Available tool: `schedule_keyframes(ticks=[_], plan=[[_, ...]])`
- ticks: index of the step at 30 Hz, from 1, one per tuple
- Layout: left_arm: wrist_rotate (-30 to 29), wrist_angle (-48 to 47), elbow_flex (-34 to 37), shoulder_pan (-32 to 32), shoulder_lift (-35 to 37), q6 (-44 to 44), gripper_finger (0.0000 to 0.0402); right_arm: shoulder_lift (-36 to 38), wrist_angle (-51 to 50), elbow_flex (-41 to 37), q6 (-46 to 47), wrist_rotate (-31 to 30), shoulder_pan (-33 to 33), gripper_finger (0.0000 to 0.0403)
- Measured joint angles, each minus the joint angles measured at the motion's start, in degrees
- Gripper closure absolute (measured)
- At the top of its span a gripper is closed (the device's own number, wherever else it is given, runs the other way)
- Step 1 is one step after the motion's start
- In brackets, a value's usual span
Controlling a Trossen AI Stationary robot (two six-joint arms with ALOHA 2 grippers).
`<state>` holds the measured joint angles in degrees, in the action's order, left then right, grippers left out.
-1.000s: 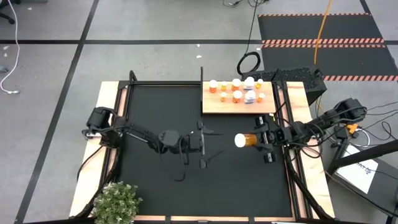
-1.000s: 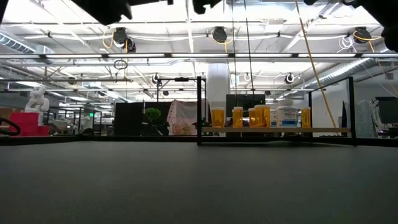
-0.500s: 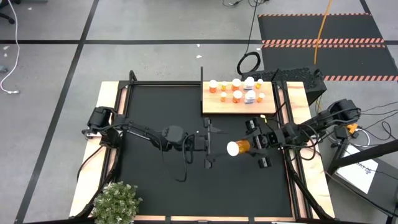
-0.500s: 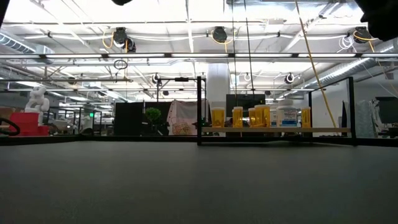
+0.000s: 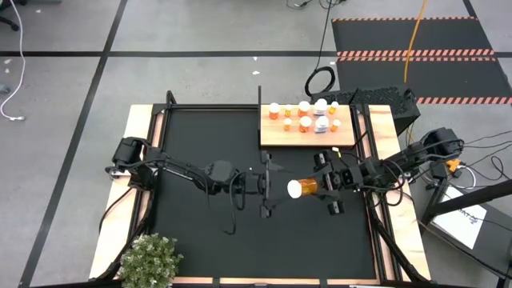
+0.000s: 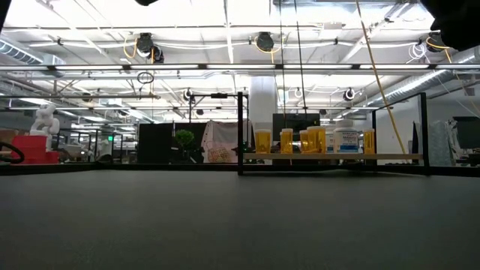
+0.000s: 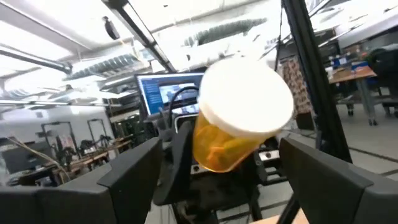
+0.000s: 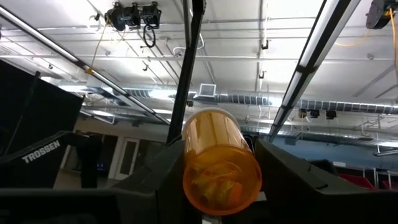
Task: Pick and place medicine bottles onto shelf by color
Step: Put the large orange pill bottle on the shelf aligned with the other large orange pill bottle
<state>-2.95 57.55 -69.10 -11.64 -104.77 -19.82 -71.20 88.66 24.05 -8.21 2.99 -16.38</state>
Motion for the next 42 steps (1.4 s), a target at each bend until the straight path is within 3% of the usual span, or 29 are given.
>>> schedule_keyframes(ticks=[9, 17, 26, 36, 42], plan=[[0.16, 0.3, 0.0, 0.11, -0.02, 0.72, 0.008, -0.67, 0.15, 0.14, -0.03, -0.17, 0.24, 0.0226], [1.42, 4.33, -0.02, -0.07, -1.12, 1.76, 0.008, -7.46, 0.99, 7.25, 5.01, -0.03, -0.61, 0.0226], [1.4, 6.88, -0.02, -1.62, -0.96, 0.41, 0.0083, -8.76, 1.15, 7.8, 2.94, -3.04, -1.33, 0.0228], [0.46, 5.99, -0.02, -1.01, -0.99, 0.42, 0.0171, -8.72, 1.23, 7.76, 2.43, -3.36, -1.31, 0.0228], [0.38, 5.5, -0.02, -1.01, -0.94, 0.44, 0.0196, -8.7, 1.28, 7.72, 2.51, -3.52, -1.31, 0.0222]])
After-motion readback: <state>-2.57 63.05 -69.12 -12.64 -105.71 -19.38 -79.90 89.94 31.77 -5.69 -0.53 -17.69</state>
